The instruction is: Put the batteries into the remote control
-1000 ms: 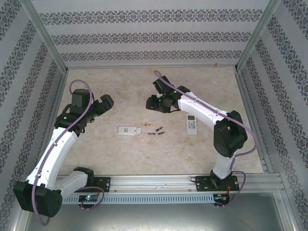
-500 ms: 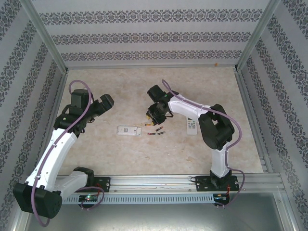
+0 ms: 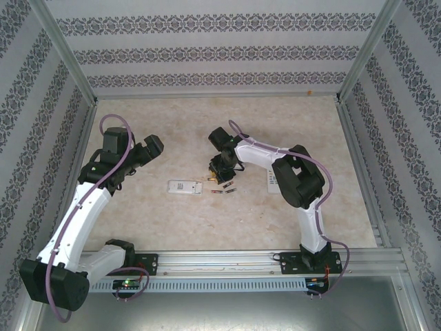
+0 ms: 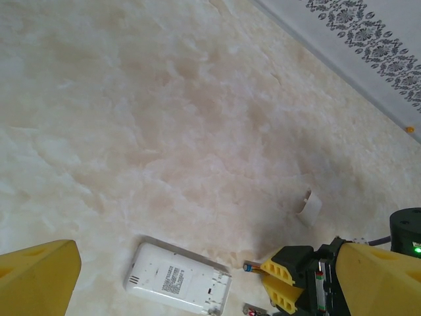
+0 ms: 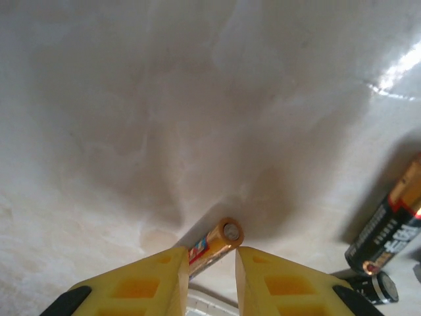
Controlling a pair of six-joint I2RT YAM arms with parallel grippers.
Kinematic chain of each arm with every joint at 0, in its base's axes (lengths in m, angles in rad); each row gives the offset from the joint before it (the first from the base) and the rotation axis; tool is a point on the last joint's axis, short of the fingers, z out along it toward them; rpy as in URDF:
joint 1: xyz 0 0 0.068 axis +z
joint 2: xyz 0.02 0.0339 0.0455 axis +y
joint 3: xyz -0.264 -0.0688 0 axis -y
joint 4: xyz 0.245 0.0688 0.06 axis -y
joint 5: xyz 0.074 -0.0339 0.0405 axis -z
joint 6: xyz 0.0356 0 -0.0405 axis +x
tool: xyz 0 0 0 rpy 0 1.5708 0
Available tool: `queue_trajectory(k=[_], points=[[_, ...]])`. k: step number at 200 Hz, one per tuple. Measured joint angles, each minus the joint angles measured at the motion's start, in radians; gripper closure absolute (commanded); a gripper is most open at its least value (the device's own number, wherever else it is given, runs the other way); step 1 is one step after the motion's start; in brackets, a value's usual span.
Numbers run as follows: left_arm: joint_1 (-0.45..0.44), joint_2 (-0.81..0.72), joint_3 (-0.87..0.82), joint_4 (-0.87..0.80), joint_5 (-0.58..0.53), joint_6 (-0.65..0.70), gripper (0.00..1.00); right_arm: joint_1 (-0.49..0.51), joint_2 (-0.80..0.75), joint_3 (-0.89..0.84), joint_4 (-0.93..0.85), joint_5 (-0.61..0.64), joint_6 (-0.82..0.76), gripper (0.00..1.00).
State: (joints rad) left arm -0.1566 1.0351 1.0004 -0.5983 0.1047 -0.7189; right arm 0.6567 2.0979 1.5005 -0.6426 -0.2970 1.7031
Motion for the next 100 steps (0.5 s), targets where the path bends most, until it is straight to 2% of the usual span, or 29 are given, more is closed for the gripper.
queue_trajectory(k=[44, 69, 100], points=[[0.0, 0.002, 0.0, 0.0, 0.0, 0.0, 0.0, 0.0, 0.01, 0.0, -0.003, 0.0, -0.003, 0.77], [0.0, 0.002, 0.0, 0.0, 0.0, 0.0, 0.0, 0.0, 0.011, 0.003, -0.008, 0.004, -0.017, 0.86], [0.0, 0.002, -0.002, -0.007, 0.008, 0.001, 0.0, 0.0, 0.011, 0.022, -0.013, 0.037, -0.073, 0.86]])
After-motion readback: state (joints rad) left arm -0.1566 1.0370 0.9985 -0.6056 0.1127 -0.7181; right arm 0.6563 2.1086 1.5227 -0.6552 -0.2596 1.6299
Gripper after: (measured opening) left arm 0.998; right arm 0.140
